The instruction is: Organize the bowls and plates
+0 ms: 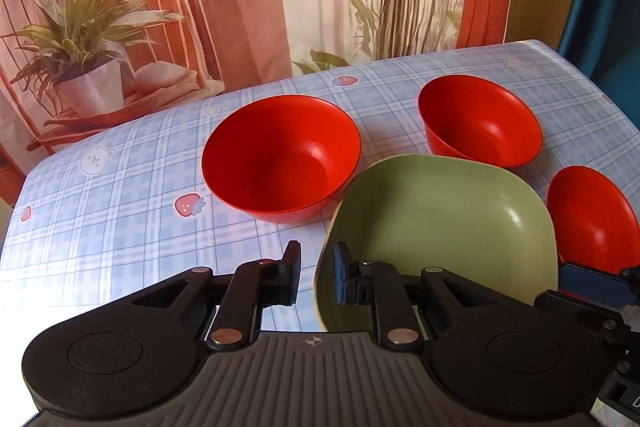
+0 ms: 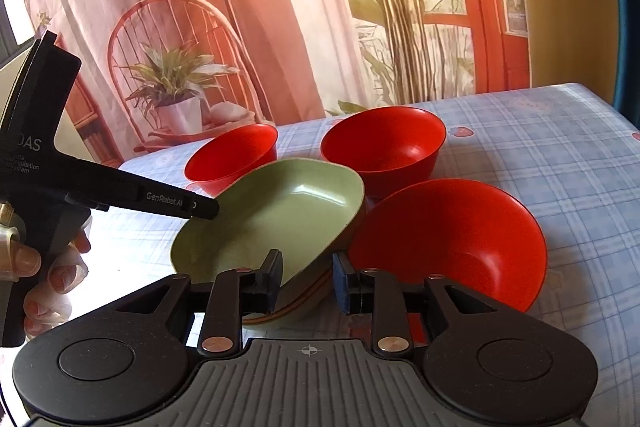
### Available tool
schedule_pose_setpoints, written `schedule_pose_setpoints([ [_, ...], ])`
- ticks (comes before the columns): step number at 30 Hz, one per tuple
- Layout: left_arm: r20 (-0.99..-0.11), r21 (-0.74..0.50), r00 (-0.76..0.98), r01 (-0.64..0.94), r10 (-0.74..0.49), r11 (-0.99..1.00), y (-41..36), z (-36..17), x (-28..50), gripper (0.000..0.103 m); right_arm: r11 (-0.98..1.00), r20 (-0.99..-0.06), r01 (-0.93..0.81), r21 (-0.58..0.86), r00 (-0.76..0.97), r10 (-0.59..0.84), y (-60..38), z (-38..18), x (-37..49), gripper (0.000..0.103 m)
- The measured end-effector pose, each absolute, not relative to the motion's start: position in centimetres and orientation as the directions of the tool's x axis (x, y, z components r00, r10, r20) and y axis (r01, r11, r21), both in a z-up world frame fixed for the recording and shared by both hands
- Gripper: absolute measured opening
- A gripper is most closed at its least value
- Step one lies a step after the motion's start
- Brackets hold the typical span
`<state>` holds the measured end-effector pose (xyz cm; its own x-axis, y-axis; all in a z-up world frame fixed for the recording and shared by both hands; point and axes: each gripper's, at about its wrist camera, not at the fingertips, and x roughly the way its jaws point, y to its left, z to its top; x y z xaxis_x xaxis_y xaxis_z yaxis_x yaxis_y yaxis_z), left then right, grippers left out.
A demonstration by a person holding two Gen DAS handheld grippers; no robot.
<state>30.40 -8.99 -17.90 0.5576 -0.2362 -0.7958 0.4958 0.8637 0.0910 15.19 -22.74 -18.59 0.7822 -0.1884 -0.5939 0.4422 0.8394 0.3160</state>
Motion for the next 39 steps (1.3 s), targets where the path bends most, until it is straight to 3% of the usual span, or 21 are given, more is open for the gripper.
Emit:
schedule_pose_setpoints([
  [13,-0.767,0.050,0.588,0.451,-0.255,0.891,-6.0,-14.1,30.8,0.019,0.859,-0.602,0.429,0.278,0.775,-0.192,-23.2,-15.9,14.3,0.026],
  [23,-0.716,-0.005,0.640,0.393,-0.278,0.919,-3.1,-10.6,33.0,0.019,0.912,-0.592,0.376,0.168,0.778,-0.211,-26.2,-10.9,17.5,0.026],
  [39,-0.735,-0.128,0.610,0.304,-0.296,0.944,-2.1,-14.7,38.2,0.019,0.909,-0.585,0.343,0.238,0.797,-0.148,-27.7,-12.1,27.4,0.026],
])
